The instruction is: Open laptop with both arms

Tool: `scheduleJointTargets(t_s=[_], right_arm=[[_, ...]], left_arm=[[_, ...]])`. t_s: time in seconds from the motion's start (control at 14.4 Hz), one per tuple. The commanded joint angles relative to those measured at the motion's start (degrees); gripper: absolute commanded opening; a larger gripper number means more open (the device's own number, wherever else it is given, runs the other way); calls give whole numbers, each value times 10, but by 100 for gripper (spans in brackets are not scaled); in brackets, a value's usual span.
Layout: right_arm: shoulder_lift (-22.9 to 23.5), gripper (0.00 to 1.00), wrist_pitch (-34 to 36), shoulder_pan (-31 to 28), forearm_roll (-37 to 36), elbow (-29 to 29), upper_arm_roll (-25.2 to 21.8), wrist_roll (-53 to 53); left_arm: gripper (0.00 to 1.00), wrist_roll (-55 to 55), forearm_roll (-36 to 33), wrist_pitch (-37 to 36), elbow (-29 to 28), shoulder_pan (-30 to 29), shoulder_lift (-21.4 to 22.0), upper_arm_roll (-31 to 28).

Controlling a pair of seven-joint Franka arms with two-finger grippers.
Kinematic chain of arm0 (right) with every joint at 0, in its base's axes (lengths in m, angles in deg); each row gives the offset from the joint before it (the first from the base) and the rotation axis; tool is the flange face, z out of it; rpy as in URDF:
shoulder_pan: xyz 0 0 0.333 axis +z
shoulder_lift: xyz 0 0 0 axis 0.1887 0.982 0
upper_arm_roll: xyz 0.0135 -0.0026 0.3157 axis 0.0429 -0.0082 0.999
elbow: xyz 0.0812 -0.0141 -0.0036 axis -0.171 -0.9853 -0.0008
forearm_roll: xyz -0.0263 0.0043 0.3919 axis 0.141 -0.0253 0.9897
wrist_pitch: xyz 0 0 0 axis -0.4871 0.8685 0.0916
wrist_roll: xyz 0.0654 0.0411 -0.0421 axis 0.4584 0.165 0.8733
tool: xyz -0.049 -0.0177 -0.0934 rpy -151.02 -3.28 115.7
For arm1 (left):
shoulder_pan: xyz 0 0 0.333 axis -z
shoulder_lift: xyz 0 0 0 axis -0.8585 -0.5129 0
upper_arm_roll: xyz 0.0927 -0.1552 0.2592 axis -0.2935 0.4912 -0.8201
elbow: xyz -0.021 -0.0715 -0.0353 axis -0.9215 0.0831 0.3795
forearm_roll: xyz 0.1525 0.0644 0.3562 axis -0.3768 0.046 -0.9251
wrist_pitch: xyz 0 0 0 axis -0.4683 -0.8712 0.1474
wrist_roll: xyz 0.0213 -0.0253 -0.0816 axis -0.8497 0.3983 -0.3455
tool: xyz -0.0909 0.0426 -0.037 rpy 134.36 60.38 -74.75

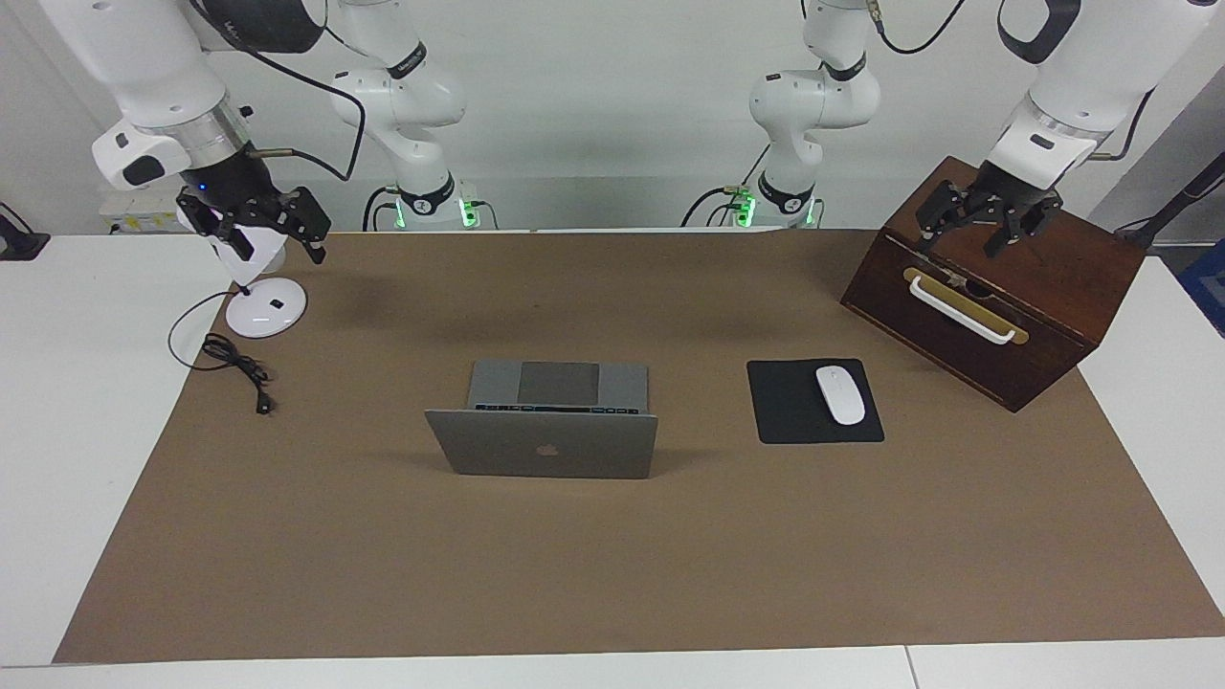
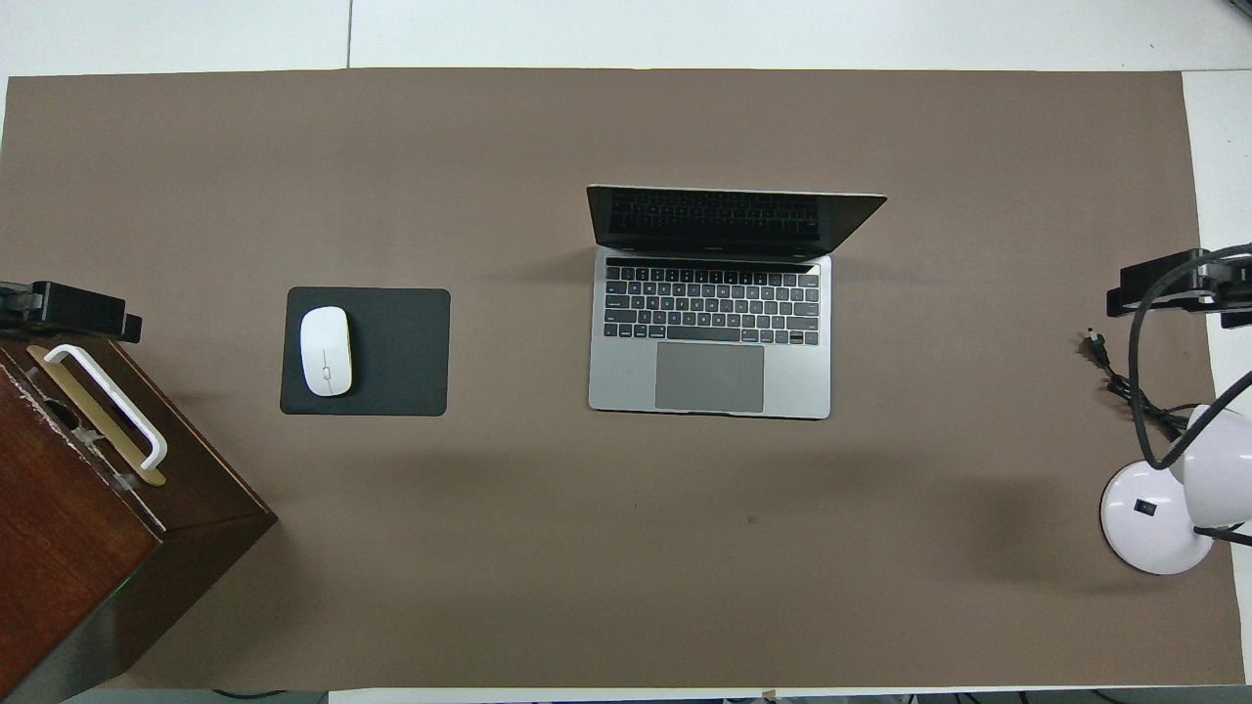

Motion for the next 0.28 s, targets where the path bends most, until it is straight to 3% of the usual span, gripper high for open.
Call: scheduleJointTargets(t_s=[0.0, 0.21], right_arm=[[-16, 100, -10, -7, -7, -20, 3, 15], [-16, 100, -9, -8, -7, -20, 3, 15]], left_arm=[[100, -5, -13, -13, 4, -7, 0, 5], [100, -4, -15, -12, 4, -7, -1, 5]])
